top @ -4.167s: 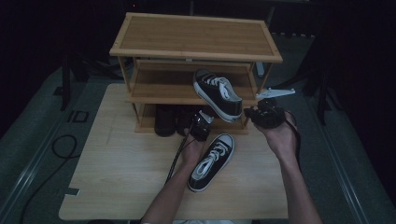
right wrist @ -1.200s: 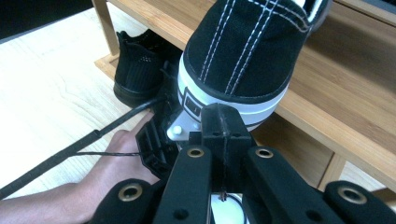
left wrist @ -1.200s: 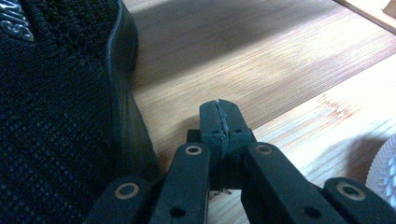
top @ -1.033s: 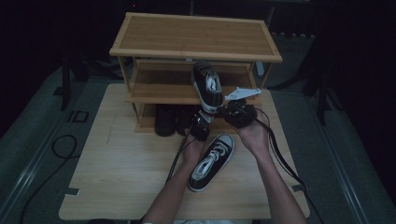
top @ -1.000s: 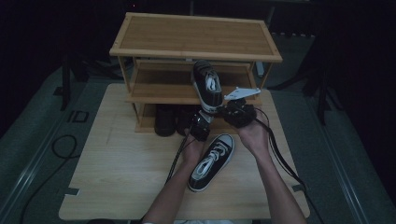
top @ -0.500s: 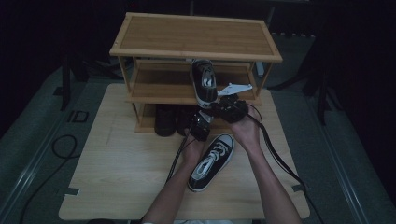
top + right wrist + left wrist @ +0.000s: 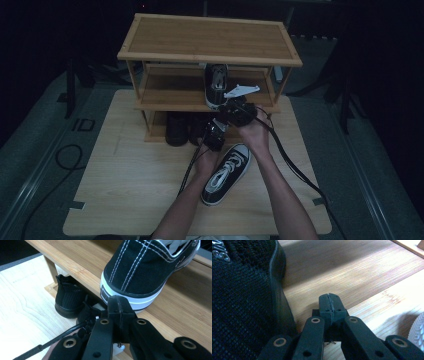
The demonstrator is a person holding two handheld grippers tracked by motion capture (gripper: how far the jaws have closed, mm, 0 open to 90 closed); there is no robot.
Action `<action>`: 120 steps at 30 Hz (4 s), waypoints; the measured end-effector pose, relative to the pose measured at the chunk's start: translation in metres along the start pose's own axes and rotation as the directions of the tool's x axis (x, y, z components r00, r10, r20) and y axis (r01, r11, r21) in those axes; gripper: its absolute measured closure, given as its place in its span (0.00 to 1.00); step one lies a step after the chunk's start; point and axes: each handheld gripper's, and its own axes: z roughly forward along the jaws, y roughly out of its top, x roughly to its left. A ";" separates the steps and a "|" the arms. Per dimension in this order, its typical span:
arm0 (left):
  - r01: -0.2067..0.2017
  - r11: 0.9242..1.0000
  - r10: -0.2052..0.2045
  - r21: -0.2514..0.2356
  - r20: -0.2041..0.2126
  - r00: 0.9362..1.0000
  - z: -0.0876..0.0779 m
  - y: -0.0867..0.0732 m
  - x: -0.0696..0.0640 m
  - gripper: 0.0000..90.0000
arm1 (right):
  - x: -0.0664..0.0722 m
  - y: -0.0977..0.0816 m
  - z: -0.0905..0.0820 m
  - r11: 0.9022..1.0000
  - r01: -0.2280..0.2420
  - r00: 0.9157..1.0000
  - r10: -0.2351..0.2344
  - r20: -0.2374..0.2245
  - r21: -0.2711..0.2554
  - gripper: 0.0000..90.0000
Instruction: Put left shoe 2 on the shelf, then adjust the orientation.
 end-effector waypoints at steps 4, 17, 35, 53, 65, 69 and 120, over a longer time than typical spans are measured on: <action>-0.003 1.000 0.002 -0.003 -0.003 1.000 0.000 0.000 0.000 1.00 | 0.000 0.000 0.001 1.000 -0.007 1.000 0.007 -0.015 -0.002 1.00; -0.017 1.000 0.017 -0.005 0.003 1.000 0.000 -0.001 0.000 1.00 | 0.004 -0.007 -0.033 1.000 0.021 0.999 -0.021 -0.032 -0.008 1.00; -0.014 1.000 0.014 -0.001 0.009 1.000 0.001 0.000 0.001 1.00 | 0.012 -0.066 -0.050 0.999 -0.018 0.996 0.022 -0.089 0.045 0.99; -0.017 1.000 0.017 0.004 0.008 1.000 0.001 0.000 0.001 1.00 | 0.037 -0.123 -0.039 0.990 -0.024 0.986 0.047 -0.157 0.140 0.97; -0.019 1.000 0.019 0.007 0.009 1.000 0.001 0.001 0.002 1.00 | 0.063 -0.140 -0.023 0.982 -0.004 0.972 0.048 -0.230 0.186 0.97; -0.020 1.000 0.019 0.007 0.010 1.000 0.001 0.001 0.002 1.00 | 0.070 -0.144 -0.015 0.977 0.014 0.970 0.038 -0.239 0.212 0.98; -0.008 1.000 0.008 0.007 0.016 1.000 0.001 0.001 0.003 1.00 | 0.010 -0.185 -0.055 0.956 -0.135 0.990 0.142 -0.008 0.261 1.00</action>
